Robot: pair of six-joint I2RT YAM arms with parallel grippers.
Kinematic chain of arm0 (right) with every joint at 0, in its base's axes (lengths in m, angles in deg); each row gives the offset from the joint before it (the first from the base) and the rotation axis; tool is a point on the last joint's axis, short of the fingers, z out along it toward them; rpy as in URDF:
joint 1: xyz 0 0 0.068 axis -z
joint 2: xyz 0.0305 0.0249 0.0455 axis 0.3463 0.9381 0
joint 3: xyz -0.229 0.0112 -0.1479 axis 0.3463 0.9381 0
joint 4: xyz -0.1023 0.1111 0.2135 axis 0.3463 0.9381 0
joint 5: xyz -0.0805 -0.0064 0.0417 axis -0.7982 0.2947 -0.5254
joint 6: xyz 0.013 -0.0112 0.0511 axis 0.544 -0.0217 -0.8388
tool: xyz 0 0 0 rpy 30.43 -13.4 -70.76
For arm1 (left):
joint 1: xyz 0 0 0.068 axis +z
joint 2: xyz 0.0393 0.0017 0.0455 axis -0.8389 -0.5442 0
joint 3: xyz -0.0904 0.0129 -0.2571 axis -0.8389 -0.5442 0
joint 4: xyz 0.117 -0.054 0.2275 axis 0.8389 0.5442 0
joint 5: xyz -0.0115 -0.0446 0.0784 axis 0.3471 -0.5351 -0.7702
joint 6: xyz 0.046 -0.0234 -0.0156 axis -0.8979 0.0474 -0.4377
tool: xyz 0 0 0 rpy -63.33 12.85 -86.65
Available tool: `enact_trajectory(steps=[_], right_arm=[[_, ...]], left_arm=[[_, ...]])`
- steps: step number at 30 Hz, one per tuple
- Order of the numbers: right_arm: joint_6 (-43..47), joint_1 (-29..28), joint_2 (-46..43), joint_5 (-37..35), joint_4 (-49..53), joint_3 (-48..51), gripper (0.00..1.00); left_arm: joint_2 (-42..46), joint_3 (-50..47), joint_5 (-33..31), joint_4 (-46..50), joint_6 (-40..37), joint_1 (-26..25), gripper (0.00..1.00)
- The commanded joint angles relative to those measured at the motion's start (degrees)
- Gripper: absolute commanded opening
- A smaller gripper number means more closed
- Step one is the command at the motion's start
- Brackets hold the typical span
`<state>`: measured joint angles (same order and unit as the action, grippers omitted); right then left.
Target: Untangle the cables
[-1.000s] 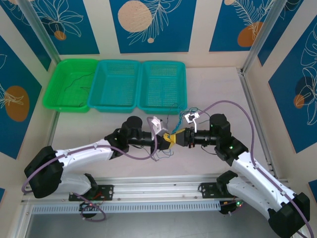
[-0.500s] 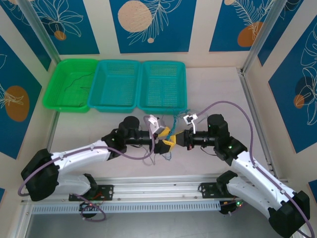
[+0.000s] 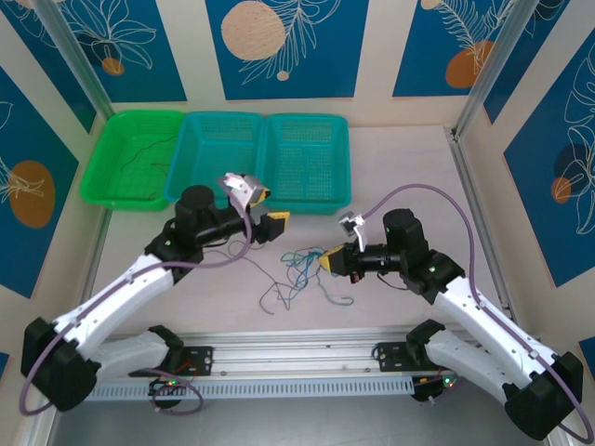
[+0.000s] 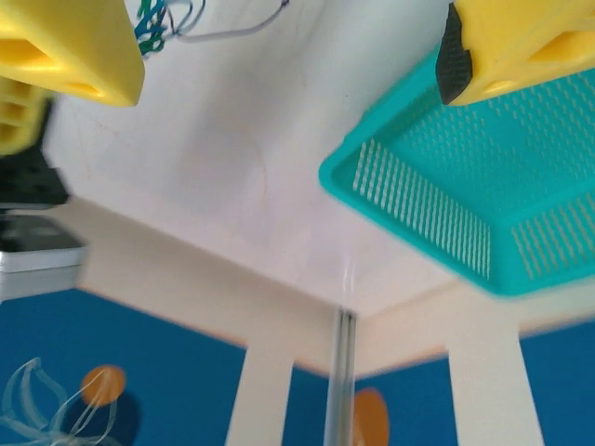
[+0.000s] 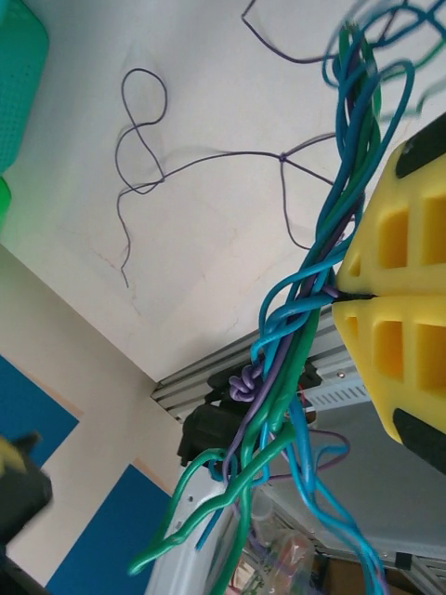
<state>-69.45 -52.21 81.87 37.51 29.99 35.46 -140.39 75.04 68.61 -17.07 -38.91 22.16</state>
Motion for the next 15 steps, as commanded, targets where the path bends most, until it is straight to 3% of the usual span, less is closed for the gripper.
enact_trajectory(steps=[1, 8, 11, 15], right_arm=[[0.9, -0.6, 0.0, -1.5, 2.0, -1.6, 0.00], [-1.4, -0.8, -2.9, -1.5, -2.0, 1.6, 0.00], [-2.2, -0.8, -2.8, -3.2, -2.0, 2.2, 0.00], [-8.0, -1.3, -2.7, -0.6, -11.2, 9.5, 0.00]], left_arm=[[-4.9, 2.1, 1.3, 6.3, 5.9, 0.5, 0.83], [-8.2, -9.2, 5.1, -5.4, 13.5, 0.6, 0.88], [-11.8, -9.2, 7.1, -3.5, 12.8, 0.5, 0.88], [-17.1, -10.1, 11.7, -8.0, 10.4, 0.2, 0.90]])
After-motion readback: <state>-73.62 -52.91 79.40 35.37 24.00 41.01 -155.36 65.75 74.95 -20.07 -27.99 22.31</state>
